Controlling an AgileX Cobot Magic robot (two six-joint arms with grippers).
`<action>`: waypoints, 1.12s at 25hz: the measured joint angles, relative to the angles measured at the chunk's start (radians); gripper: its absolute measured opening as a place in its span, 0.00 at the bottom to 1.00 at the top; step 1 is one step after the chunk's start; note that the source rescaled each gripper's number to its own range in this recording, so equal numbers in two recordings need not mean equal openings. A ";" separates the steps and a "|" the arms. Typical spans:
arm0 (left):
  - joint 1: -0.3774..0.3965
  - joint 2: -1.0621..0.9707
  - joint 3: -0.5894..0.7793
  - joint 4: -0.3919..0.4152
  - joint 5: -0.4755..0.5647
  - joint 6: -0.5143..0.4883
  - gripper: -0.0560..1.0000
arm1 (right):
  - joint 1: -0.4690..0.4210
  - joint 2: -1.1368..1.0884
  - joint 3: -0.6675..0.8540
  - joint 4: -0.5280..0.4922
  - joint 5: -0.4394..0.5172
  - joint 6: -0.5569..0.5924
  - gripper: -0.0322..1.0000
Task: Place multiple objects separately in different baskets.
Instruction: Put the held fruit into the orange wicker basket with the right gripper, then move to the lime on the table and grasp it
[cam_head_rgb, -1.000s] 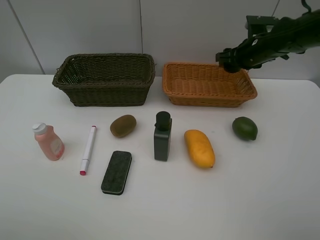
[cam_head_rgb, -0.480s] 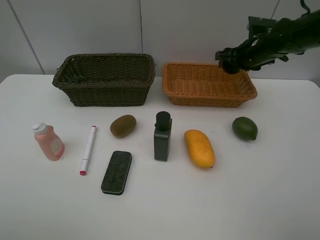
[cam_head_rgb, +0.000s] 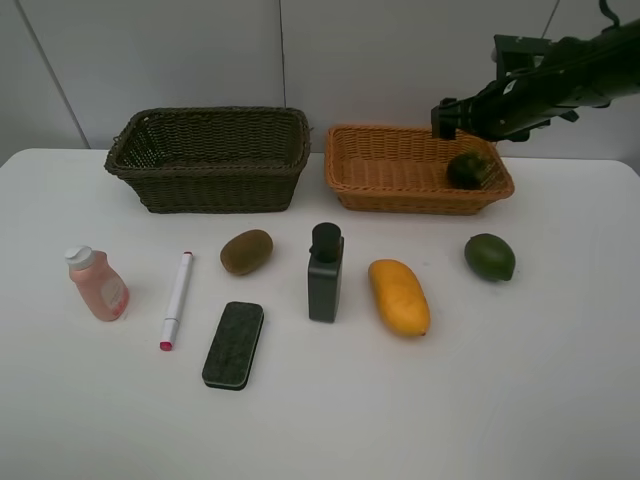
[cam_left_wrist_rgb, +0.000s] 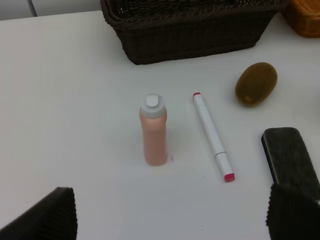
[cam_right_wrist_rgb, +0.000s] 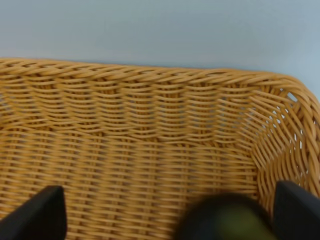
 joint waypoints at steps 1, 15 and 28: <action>0.000 0.000 0.000 0.000 0.000 0.000 1.00 | 0.000 0.000 0.000 -0.009 0.005 0.000 1.00; 0.000 0.000 0.000 0.000 0.000 0.000 1.00 | 0.000 -0.039 0.000 -0.009 0.035 -0.008 1.00; 0.000 0.000 0.000 0.000 0.000 0.000 1.00 | 0.000 -0.144 0.000 -0.009 0.328 -0.268 1.00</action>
